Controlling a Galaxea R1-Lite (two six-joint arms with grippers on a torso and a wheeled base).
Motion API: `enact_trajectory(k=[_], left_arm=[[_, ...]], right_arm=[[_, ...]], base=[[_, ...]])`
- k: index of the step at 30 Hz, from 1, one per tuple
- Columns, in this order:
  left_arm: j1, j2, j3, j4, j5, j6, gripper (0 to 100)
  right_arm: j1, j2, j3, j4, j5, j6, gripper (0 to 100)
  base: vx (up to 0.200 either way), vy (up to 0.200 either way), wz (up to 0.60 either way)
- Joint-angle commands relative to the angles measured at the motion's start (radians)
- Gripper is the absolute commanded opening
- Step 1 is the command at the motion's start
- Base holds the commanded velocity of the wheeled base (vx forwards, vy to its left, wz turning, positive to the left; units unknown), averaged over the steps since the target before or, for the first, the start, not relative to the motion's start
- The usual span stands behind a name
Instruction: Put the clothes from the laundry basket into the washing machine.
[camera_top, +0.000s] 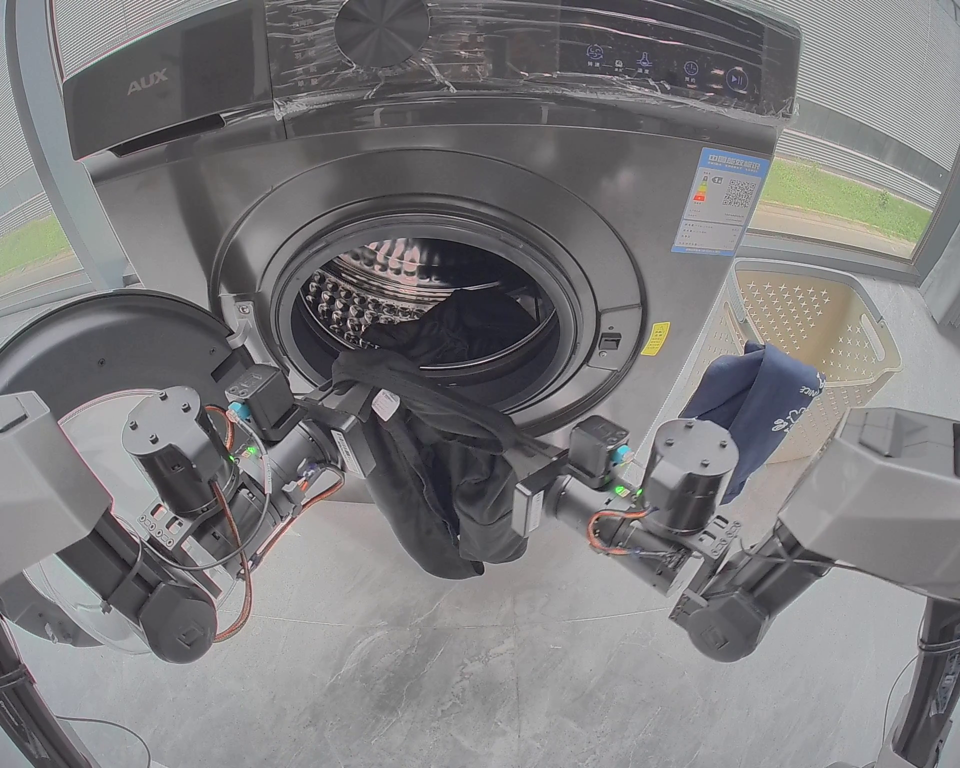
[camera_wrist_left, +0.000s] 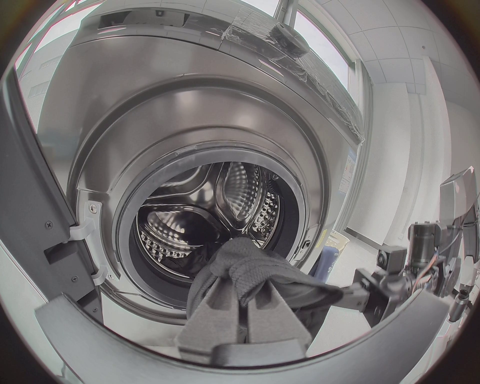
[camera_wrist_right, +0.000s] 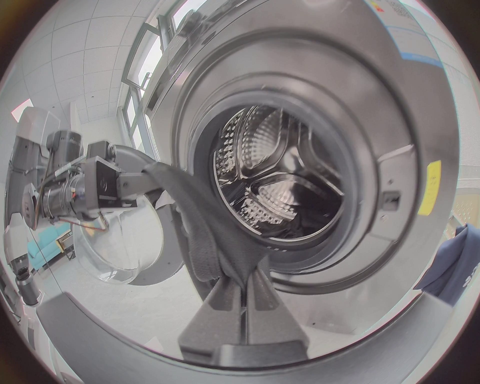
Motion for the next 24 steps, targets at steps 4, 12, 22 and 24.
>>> enact_trajectory(k=[4, 12, 22, 24], left_arm=[[0.000, -0.010, 0.018, -0.001, -0.001, -0.001, 0], [-0.072, -0.024, 0.184, -0.002, -0.063, 0.003, 0], [-0.084, 0.062, 0.208, -0.002, -0.107, 0.008, 100], [-0.084, 0.108, 0.176, -0.002, -0.106, 0.009, 100]], right_arm=[[-0.055, -0.096, 0.036, -0.017, 0.006, 0.006, 0], [-0.045, -0.171, 0.030, -0.043, -0.006, 0.041, 0], [-0.006, -0.270, 0.050, -0.052, -0.004, 0.054, 0], [0.015, -0.283, 0.054, -0.051, -0.004, 0.054, 0]], base=[[0.000, 0.000, 0.00], [0.000, 0.000, 0.00], [0.000, 0.000, 0.00], [0.000, 0.000, 0.00]])
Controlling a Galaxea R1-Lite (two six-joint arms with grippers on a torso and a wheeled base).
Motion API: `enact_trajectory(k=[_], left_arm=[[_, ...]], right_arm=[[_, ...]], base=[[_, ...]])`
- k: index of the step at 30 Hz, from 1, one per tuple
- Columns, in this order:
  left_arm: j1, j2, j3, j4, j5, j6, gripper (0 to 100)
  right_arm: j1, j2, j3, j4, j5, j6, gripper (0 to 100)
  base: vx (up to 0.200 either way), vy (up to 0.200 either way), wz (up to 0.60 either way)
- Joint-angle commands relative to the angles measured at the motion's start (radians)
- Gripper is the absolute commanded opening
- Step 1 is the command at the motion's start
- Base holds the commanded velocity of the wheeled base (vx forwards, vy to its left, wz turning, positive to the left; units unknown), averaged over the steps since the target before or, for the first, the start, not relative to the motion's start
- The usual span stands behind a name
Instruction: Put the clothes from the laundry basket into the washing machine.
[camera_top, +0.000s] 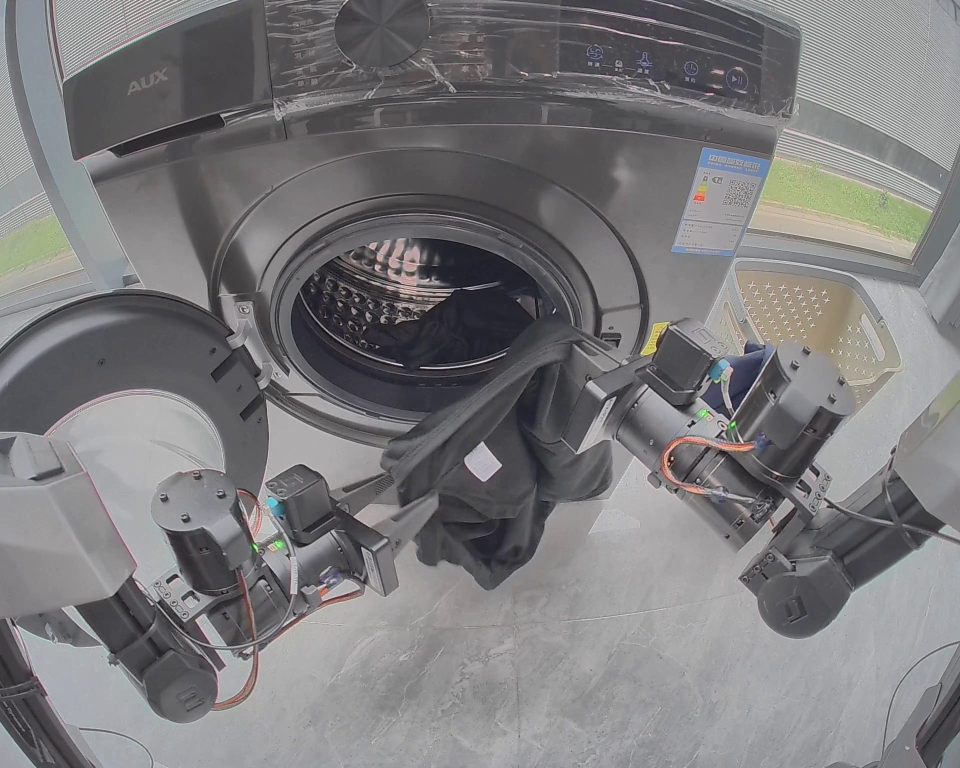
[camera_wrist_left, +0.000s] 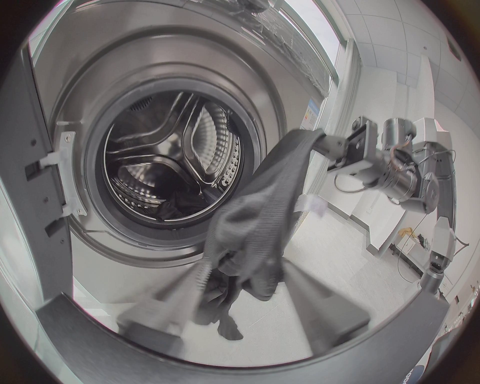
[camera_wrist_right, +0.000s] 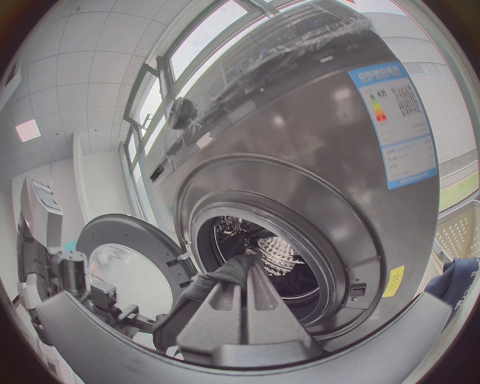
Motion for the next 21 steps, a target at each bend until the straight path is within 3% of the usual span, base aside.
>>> enact_trajectory(k=[1, 21], left_arm=[[0.000, 0.100, -0.046, 0.000, -0.001, 0.001, 100], [0.013, 0.226, -0.174, 0.000, 0.004, -0.005, 100]], right_arm=[[0.037, -0.052, 0.010, 0.002, 0.000, 0.000, 0], [0.055, -0.045, -0.032, 0.017, -0.001, -0.001, 0]], base=[[0.000, 0.000, 0.00], [0.000, 0.000, 0.00]])
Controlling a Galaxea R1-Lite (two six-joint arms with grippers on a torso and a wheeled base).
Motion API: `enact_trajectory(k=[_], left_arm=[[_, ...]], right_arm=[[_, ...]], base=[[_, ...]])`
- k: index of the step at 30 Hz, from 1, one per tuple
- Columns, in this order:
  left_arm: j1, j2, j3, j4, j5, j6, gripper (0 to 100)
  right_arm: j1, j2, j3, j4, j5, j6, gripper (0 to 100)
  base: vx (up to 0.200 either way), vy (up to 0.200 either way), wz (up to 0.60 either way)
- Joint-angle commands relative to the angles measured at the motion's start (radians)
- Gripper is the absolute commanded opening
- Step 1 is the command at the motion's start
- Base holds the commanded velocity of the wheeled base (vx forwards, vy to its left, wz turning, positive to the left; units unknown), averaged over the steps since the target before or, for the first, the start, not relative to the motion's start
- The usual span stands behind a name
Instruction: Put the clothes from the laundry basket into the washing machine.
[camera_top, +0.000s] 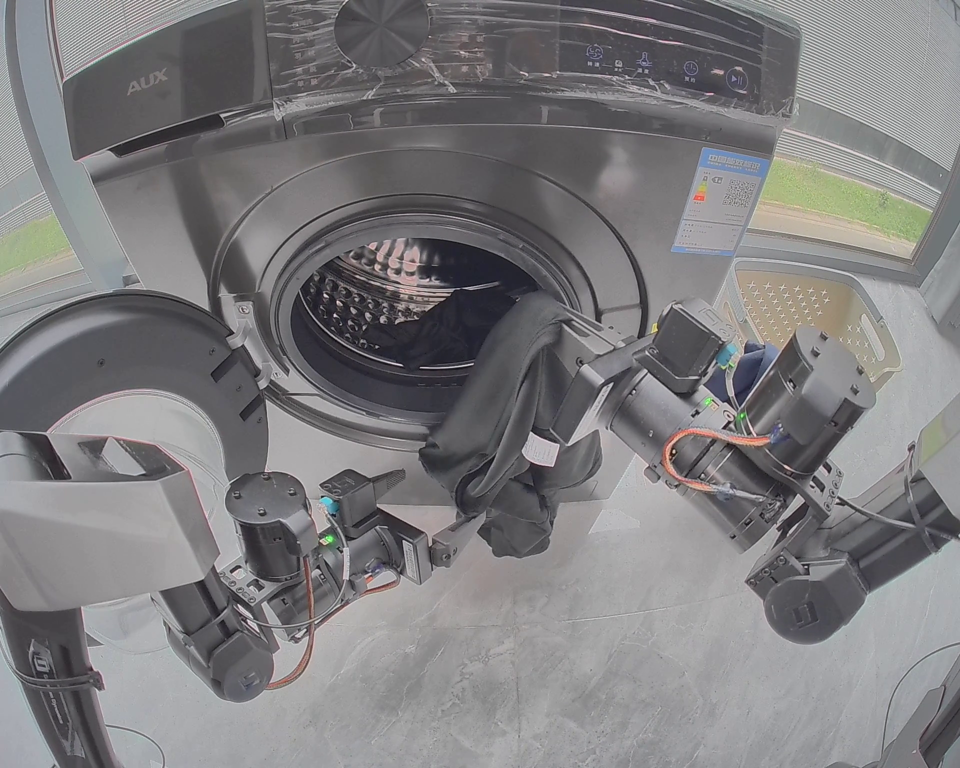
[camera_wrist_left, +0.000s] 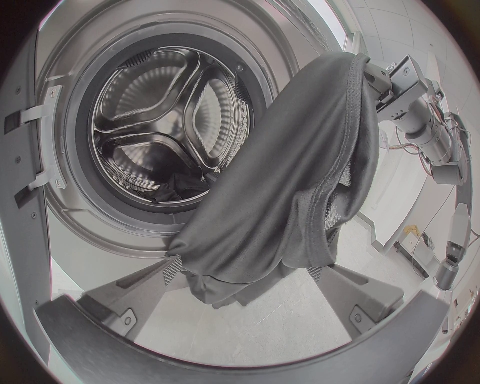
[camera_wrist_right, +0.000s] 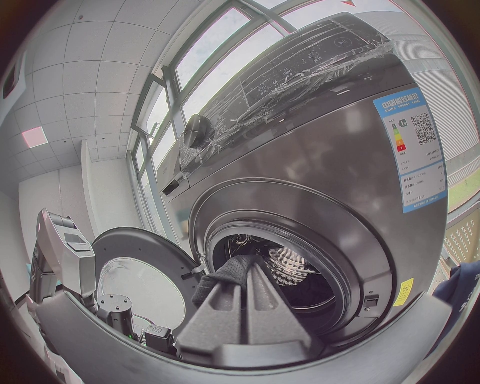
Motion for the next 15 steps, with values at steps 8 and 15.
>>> enact_trajectory(k=[8, 15], left_arm=[[-0.015, 0.009, 0.000, -0.002, -0.004, 0.001, 100], [-0.069, 0.014, -0.020, -0.002, -0.016, -0.001, 100]], right_arm=[[-0.015, 0.031, -0.070, 0.005, -0.015, 0.000, 0], [-0.015, 0.077, -0.106, 0.005, -0.017, 0.000, 0]], base=[[0.000, 0.000, 0.00], [0.000, 0.000, 0.00]])
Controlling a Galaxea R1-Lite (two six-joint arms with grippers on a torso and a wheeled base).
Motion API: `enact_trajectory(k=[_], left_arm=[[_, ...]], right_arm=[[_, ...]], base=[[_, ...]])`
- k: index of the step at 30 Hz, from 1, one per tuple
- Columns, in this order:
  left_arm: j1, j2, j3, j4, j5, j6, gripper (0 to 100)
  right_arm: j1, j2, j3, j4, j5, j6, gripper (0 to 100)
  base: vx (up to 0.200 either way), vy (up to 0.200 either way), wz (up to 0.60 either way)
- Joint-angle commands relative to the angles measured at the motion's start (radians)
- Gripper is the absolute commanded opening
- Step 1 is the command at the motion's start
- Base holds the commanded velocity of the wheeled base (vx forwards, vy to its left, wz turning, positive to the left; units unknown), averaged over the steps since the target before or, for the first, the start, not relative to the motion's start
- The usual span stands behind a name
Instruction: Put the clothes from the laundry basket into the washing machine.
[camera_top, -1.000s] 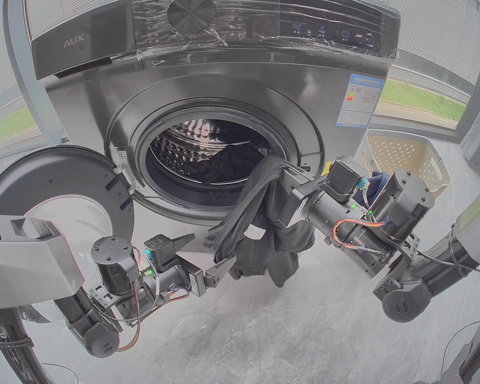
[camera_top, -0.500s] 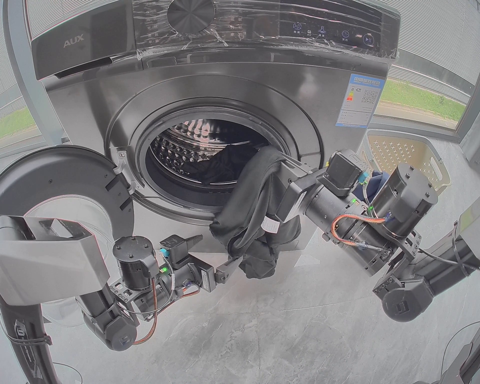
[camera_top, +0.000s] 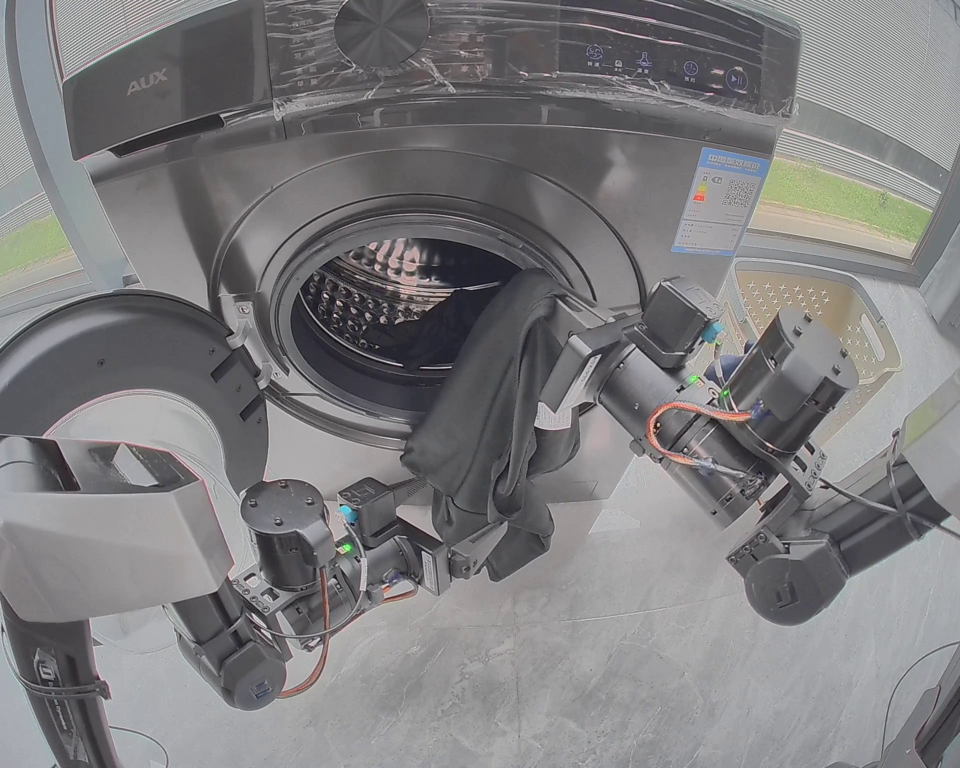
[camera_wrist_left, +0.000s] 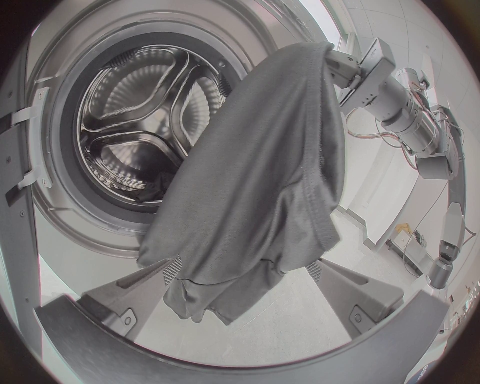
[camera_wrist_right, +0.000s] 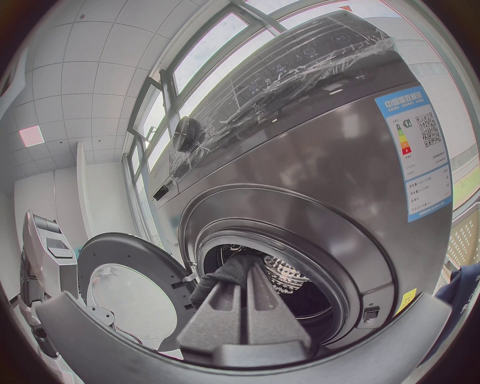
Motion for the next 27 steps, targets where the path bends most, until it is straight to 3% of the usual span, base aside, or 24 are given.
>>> enact_trajectory(k=[1, 23, 27], left_arm=[[-0.032, 0.001, -0.014, -0.001, -0.015, -0.001, 100], [-0.098, 0.161, -0.226, -0.001, -0.005, -0.001, 100], [-0.095, 0.195, -0.273, -0.001, 0.038, -0.001, 100]], right_arm=[[0.001, 0.041, -0.024, -0.001, 0.000, 0.000, 0], [0.013, 0.069, -0.062, 0.007, -0.001, 0.001, 0], [0.013, 0.069, -0.060, 0.007, -0.001, 0.001, 0]], base=[[0.000, 0.000, 0.00], [0.000, 0.000, 0.00], [0.000, 0.000, 0.00]])
